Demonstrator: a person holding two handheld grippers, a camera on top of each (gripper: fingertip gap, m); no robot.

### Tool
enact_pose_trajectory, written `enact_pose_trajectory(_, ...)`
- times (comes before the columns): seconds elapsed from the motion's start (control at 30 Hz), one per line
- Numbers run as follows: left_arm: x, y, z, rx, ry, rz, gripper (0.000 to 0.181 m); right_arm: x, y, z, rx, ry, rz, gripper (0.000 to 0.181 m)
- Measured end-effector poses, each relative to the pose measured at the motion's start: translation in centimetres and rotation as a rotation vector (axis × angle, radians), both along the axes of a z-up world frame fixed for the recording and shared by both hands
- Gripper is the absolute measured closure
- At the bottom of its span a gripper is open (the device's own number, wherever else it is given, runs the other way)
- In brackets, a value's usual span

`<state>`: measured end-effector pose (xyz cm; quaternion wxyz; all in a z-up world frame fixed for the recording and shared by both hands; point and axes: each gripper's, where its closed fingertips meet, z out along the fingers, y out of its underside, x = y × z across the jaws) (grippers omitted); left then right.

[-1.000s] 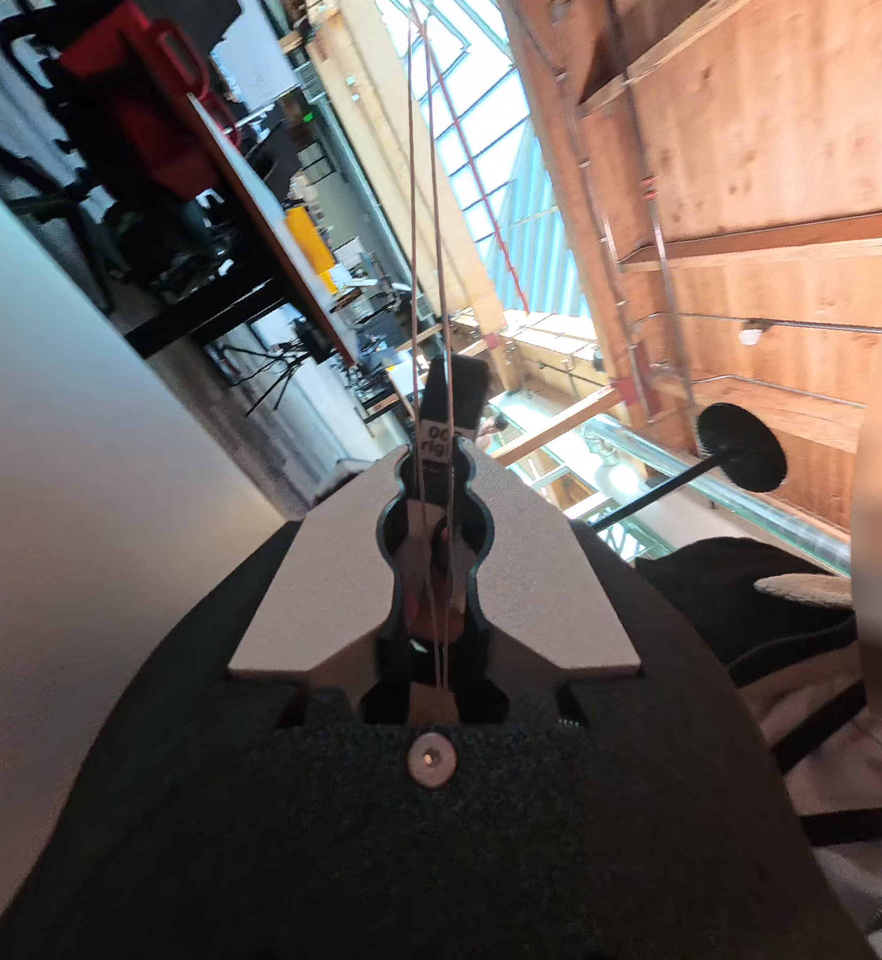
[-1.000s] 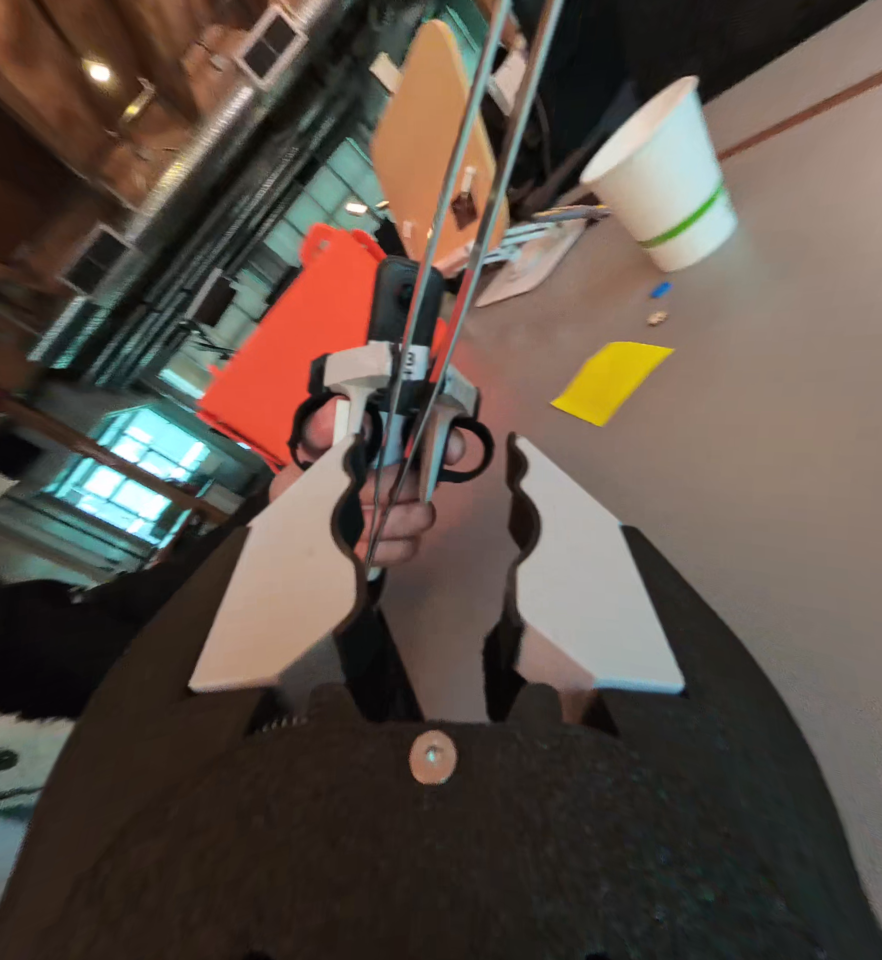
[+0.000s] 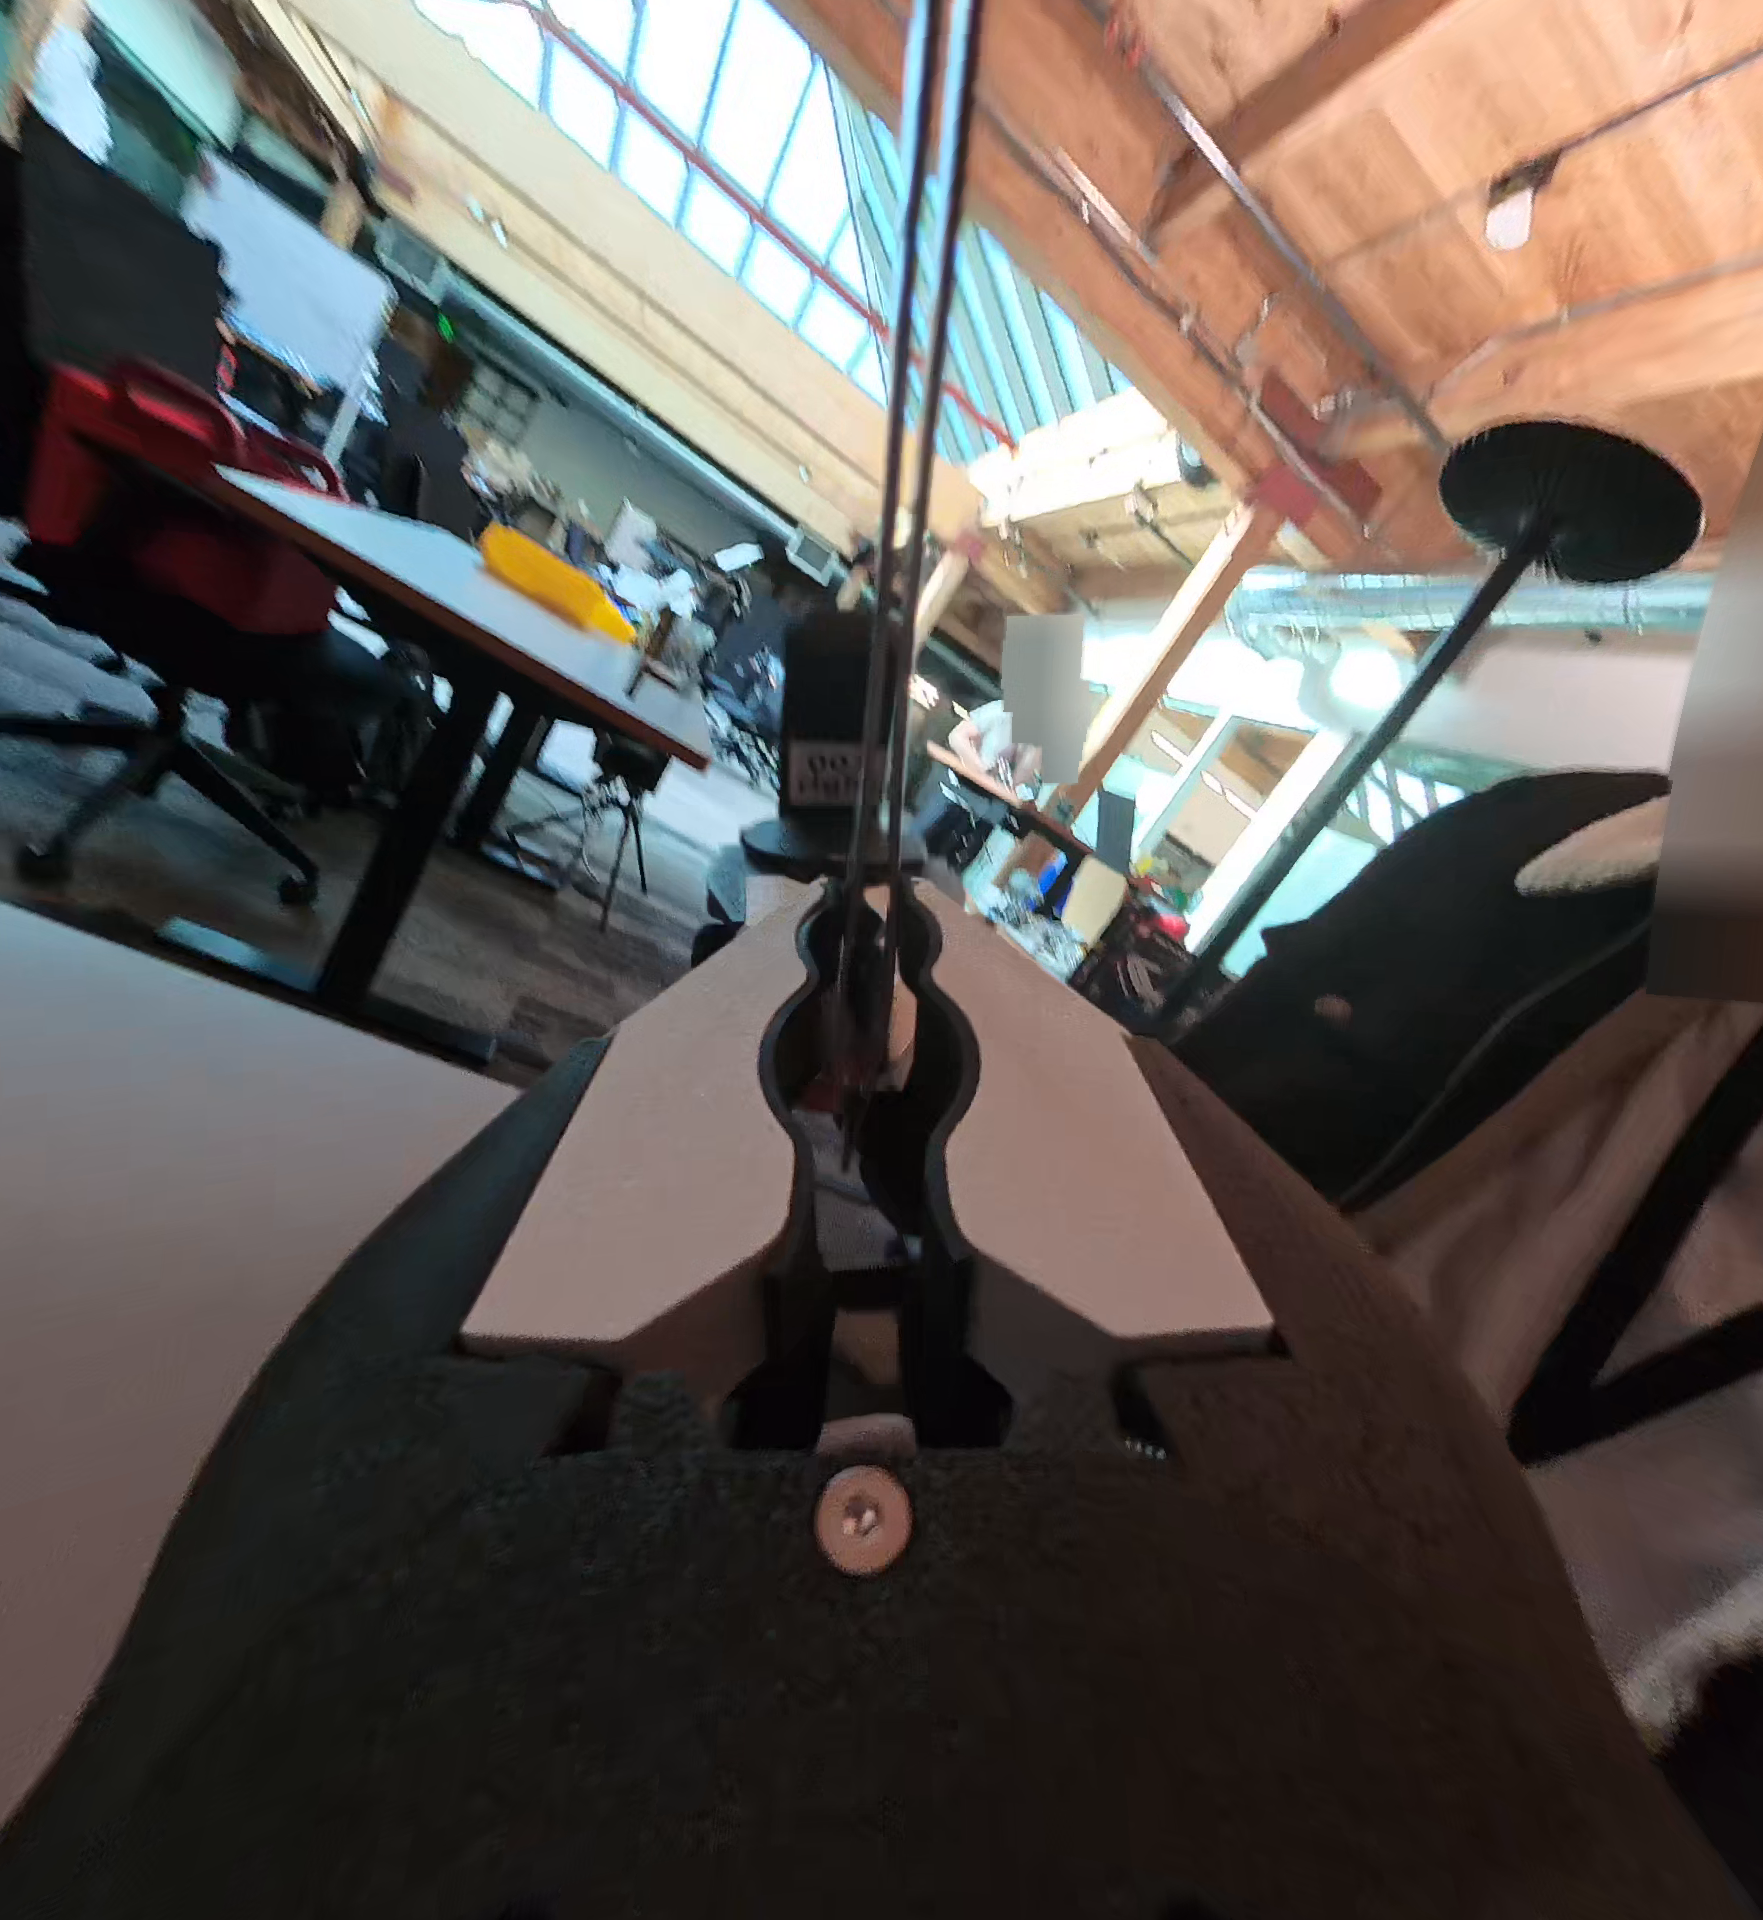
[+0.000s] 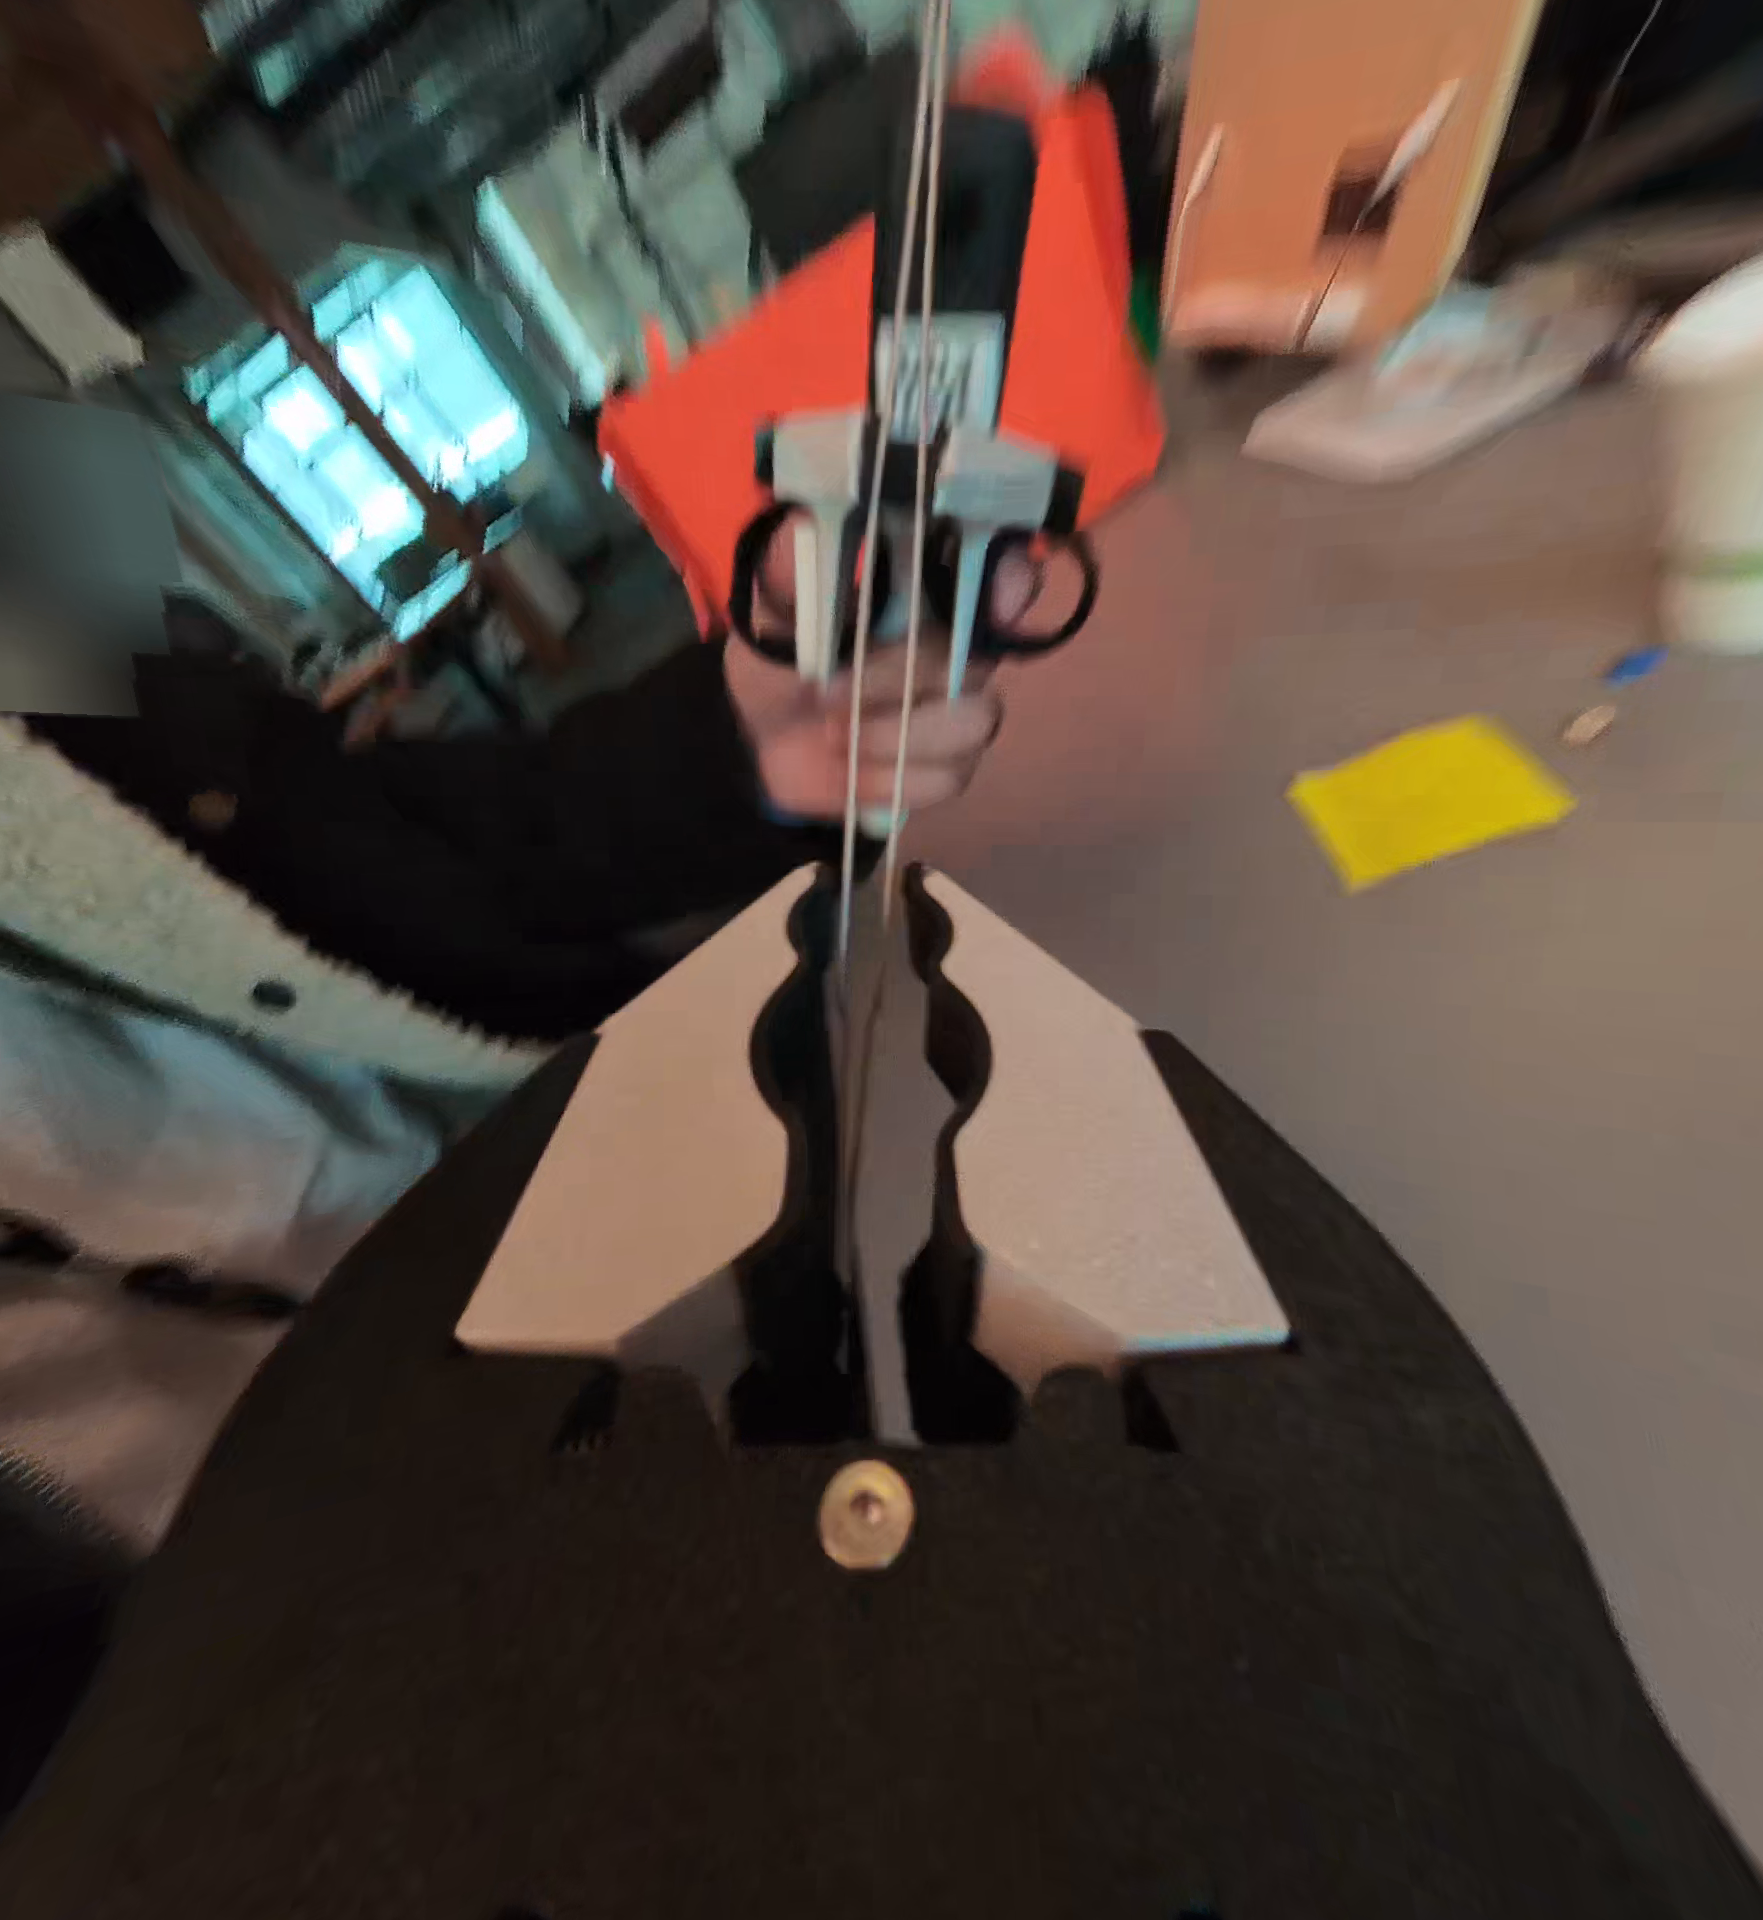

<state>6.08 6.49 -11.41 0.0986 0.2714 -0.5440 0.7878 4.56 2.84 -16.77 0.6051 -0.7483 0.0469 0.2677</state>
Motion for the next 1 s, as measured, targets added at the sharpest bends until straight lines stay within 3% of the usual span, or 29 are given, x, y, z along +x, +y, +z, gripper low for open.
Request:
enact_pose_trajectory(0.03, 0.3, 0.7, 0.7, -0.036, -0.009, 0.03, 0.172, 1.2, -0.2, 1.1, 0.091, -0.018, -0.078, 0.154)
enact_pose_trajectory(0.1, 0.7, 2.0, 1.9, -0.082, -0.028, 0.086, 0.173, 3.2, -1.4, 2.5, 0.215, -0.031, -0.196, 0.151)
enact_pose_trajectory(0.13, 0.9, 2.7, 2.4, -0.101, -0.041, 0.119, 0.173, 3.8, -2.1, 3.0, 0.271, -0.021, -0.238, 0.141)
enact_pose_trajectory(0.2, 1.0, 4.0, 3.7, -0.162, -0.057, 0.162, 0.173, 4.6, -3.1, 2.5, 0.314, 0.053, -0.324, 0.131)
enact_pose_trajectory(0.27, 0.9, 4.9, 4.7, -0.204, -0.062, 0.161, 0.173, 3.0, -2.3, 0.7, 0.26, 0.079, -0.293, 0.124)
enact_pose_trajectory(0.33, 0.6, 4.8, 5.0, -0.186, -0.073, 0.146, 0.173, 1.7, -0.8, 0.2, 0.204, 0.061, -0.256, 0.104)
enact_pose_trajectory(0.47, 0.4, 3.4, 4.1, -0.145, -0.073, 0.138, 0.172, 0.3, 2.4, 2.9, 0.217, 0.069, -0.194, 0.123)
enact_pose_trajectory(0.53, 0.4, 2.5, 3.2, -0.142, -0.055, 0.12, 0.172, -0.3, 3.8, 2.8, 0.177, 0.057, -0.169, 0.132)
enact_pose_trajectory(0.67, 0.3, 0.7, 1.1, -0.14, -0.002, 0.069, 0.172, -0.4, 4.9, 2.6, 0.176, 0.084, -0.154, 0.169)
enact_pose_trajectory(0.9, -0.9, 0.9, -3.0, -0.127, 0.047, 0.053, 0.168, -0.9, 4.3, -0.8, 0.002, 0.037, -0.131, 0.168)
enact_pose_trajectory(1.0, -1.0, 0.9, -4.8, -0.06, 0.107, 0.05, 0.157, -0.1, 3.8, -2.1, -0.093, -0.088, -0.171, 0.168)
